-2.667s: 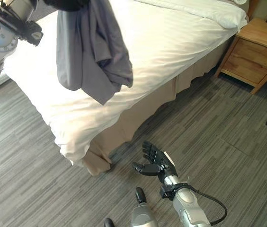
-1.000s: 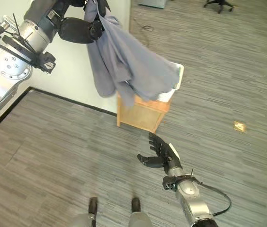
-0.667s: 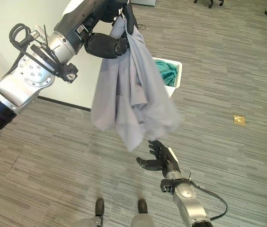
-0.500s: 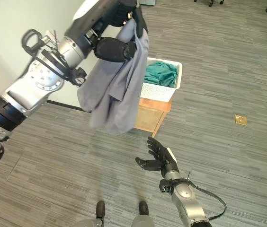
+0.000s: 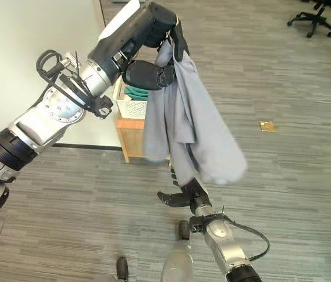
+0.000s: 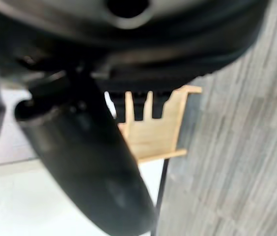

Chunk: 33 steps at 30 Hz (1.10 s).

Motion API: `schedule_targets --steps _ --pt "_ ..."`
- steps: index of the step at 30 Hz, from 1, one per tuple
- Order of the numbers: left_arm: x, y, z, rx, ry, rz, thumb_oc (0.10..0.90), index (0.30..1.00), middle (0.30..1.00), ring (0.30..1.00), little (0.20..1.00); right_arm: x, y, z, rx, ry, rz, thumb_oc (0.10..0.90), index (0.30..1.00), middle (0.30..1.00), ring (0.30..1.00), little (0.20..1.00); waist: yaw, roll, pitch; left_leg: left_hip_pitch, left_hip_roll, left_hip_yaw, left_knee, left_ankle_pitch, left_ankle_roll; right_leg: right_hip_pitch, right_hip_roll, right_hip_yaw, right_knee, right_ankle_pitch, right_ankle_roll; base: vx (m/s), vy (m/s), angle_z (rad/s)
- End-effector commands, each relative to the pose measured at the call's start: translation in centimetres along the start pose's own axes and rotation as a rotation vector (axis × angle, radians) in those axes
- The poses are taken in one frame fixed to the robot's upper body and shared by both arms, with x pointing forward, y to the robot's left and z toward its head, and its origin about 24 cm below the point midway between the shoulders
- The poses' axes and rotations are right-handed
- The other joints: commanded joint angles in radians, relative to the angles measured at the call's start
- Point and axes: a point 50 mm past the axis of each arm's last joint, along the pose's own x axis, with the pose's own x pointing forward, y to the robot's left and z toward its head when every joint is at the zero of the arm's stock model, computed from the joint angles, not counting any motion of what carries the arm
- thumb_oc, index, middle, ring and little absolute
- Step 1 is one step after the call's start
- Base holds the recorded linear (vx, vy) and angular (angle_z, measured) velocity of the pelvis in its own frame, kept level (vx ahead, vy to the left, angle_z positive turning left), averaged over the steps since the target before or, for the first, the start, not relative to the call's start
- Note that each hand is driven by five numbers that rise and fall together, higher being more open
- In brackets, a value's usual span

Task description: Pick up bed clothes into laundry basket.

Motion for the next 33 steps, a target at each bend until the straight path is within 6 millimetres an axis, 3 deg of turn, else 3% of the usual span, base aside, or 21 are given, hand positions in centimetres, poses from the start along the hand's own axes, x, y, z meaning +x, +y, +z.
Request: schedule_targets --steps 1,3,4,5,7,9,11,15,17,19,23,24,25,27,29,31,33 --pt "1.2 6.7 5.0 -0.012 -0.244 0.293 0.4 0.3 0.3 0.3 0.3 1.0 -0.8 5.5 -0.054 -0.242 0.011 0.8 0.9 0.9 0.9 0.9 -0.043 0.038 -0.079 0.156 0.118 -0.03 0.123 -0.07 -0.06 -0.023 0.004 0.014 0.075 0.044 0.084 0.37 -0.251 0.27" --pt "0.8 6.6 4.4 -0.046 -0.225 0.292 0.4 0.3 0.3 0.3 0.3 0.9 -1.0 4.9 -0.056 -0.21 0.018 0.8 0.9 0.9 0.9 0.9 -0.047 0.045 -0.098 0.139 0.146 -0.052 0.242 0.057 -0.074 -0.002 0.035 0.011 0.101 0.017 0.066 0.3 -0.231 -0.01" --pt "0.7 6.6 4.3 -0.047 -0.224 0.293 0.4 0.3 0.3 0.3 0.3 0.8 -1.0 4.9 -0.057 -0.209 0.019 0.8 0.9 0.9 0.9 0.9 -0.05 0.048 -0.1 0.135 0.15 -0.056 0.247 0.056 -0.077 -0.002 0.037 0.008 0.103 0.015 0.065 0.34 -0.418 -0.2" --pt "0.7 6.3 3.7 -0.075 -0.205 0.284 0.4 0.3 0.3 0.3 0.3 0.9 -1.2 4.7 -0.065 -0.188 0.031 0.8 0.9 0.9 0.9 0.9 -0.04 0.033 -0.099 0.031 0.162 -0.085 0.497 0.205 -0.061 0.062 0.076 -0.013 0.104 -0.03 -0.001 0.31 -0.474 -0.04" --pt "1.3 6.0 4.0 -0.102 -0.215 0.279 0.4 0.3 0.3 0.3 0.3 0.9 -1.3 5.2 -0.058 -0.207 0.038 0.8 0.9 0.9 0.9 0.9 -0.021 -0.001 -0.078 -0.081 0.171 -0.087 0.684 0.275 -0.046 0.135 0.09 -0.026 0.074 -0.062 -0.055 0.35 -0.574 -0.13" --pt "2.1 5.3 4.3 -0.172 -0.236 0.277 0.4 0.3 0.3 0.3 0.3 1.0 -1.9 5.7 -0.088 -0.216 0.007 0.8 0.9 0.9 0.9 0.9 0.012 -0.019 -0.056 -0.182 0.138 -0.057 0.684 0.268 -0.055 0.22 0.106 -0.027 0.035 -0.101 -0.065 0.36 -0.403 -0.12" --pt "2.3 5.0 4.3 -0.19 -0.238 0.278 0.4 0.3 0.3 0.3 0.3 1.0 -2.0 6.1 -0.088 -0.229 -0.002 0.8 0.9 0.9 0.9 0.9 0.026 -0.008 -0.047 -0.223 0.137 -0.028 0.648 0.234 -0.062 0.255 0.119 -0.04 0.025 -0.117 -0.062 0.32 -0.184 0.05" --pt "2.6 4.8 4.5 -0.163 -0.242 0.265 0.4 0.3 0.3 0.3 0.3 0.8 -1.9 5.9 -0.06 -0.238 -0.012 0.8 0.9 0.9 0.9 0.9 0.072 0.017 -0.057 -0.29 0.079 0.091 0.338 0.216 -0.047 0.328 0.157 -0.06 0.008 -0.158 -0.046 0.41 -0.096 0.21" --pt "2.2 5.2 4.4 -0.132 -0.237 0.265 0.4 0.3 0.3 0.3 0.3 0.5 -1.8 5.1 -0.071 -0.212 -0.007 0.8 0.9 0.9 0.9 0.9 0.105 0.032 -0.059 -0.299 0.019 0.076 0.2 0.245 -0.034 0.373 0.197 -0.053 -0.006 -0.18 -0.047 0.41 -0.087 -0.06" --pt "1.6 5.6 4.0 -0.123 -0.223 0.27 0.4 0.3 0.3 0.3 0.3 0.4 -1.4 4.4 -0.078 -0.185 0.012 0.8 0.9 0.9 0.9 0.9 0.128 0.041 -0.065 -0.307 -0.023 0.051 0.136 0.28 -0.036 0.41 0.218 -0.05 -0.019 -0.195 -0.048 0.36 -0.087 -0.3" --pt "1.2 6.2 3.6 -0.107 -0.197 0.275 0.4 0.3 0.3 0.3 0.3 0.3 -0.4 3.3 -0.049 -0.147 0.052 0.8 0.9 0.9 0.9 0.9 0.136 0.04 -0.098 -0.256 -0.038 0.057 0.12 0.24 0.0 0.433 0.198 -0.045 0.021 -0.235 -0.033 0.31 0.02 -0.39" --pt "1.2 6.3 3.6 -0.102 -0.194 0.28 0.4 0.3 0.3 0.3 0.3 0.3 -0.1 3.1 -0.027 -0.148 0.052 0.8 0.9 0.9 0.9 0.9 0.129 0.044 -0.114 -0.216 -0.047 0.088 0.095 0.21 0.028 0.411 0.176 -0.06 0.127 -0.226 -0.01 0.24 0.1 0.04" --pt "1.2 6.3 3.6 -0.102 -0.194 0.28 0.4 0.3 0.3 0.3 0.3 0.3 -0.1 3.1 -0.027 -0.148 0.052 0.8 0.9 0.9 0.9 0.9 0.132 0.042 -0.114 -0.214 -0.049 0.091 0.092 0.211 0.03 0.405 0.172 -0.056 0.137 -0.231 -0.008 0.19 0.141 0.22" --pt "1.2 6.6 3.7 -0.099 -0.193 0.288 0.4 0.3 0.3 0.3 0.3 0.5 0.5 3.2 0.003 -0.161 0.06 0.8 0.9 0.9 0.9 0.9 0.113 0.061 -0.102 -0.167 -0.054 0.11 0.075 0.191 0.064 0.313 0.13 -0.053 0.337 -0.155 0.043 0.09 0.14 0.03" --pt "1.1 6.9 3.9 -0.078 -0.198 0.286 0.4 0.3 0.3 0.3 0.3 0.5 0.8 3.1 0.013 -0.16 0.069 0.8 0.9 0.9 0.9 0.9 0.092 0.083 -0.088 -0.134 -0.044 0.097 0.054 0.187 0.066 0.245 0.138 -0.027 0.419 -0.156 0.044 0.13 0.074 0.05" --pt "1.2 7.3 4.3 -0.063 -0.212 0.294 0.4 0.3 0.3 0.3 0.3 0.6 1.2 2.8 0.02 -0.149 0.081 0.8 0.9 0.9 0.9 0.9 0.083 0.09 -0.088 -0.092 -0.05 0.073 0.014 0.183 0.06 0.212 0.133 -0.003 0.353 -0.18 0.028 0.15 -0.039 0.16" --pt "1.6 7.5 4.9 -0.051 -0.228 0.292 0.4 0.3 0.3 0.3 0.3 0.6 1.1 2.7 0.019 -0.143 0.077 0.8 0.9 0.9 0.9 0.9 0.078 0.085 -0.093 -0.081 -0.057 0.04 -0.001 0.17 0.046 0.195 0.133 0.022 0.195 -0.172 0.016 0.11 -0.125 0.42"
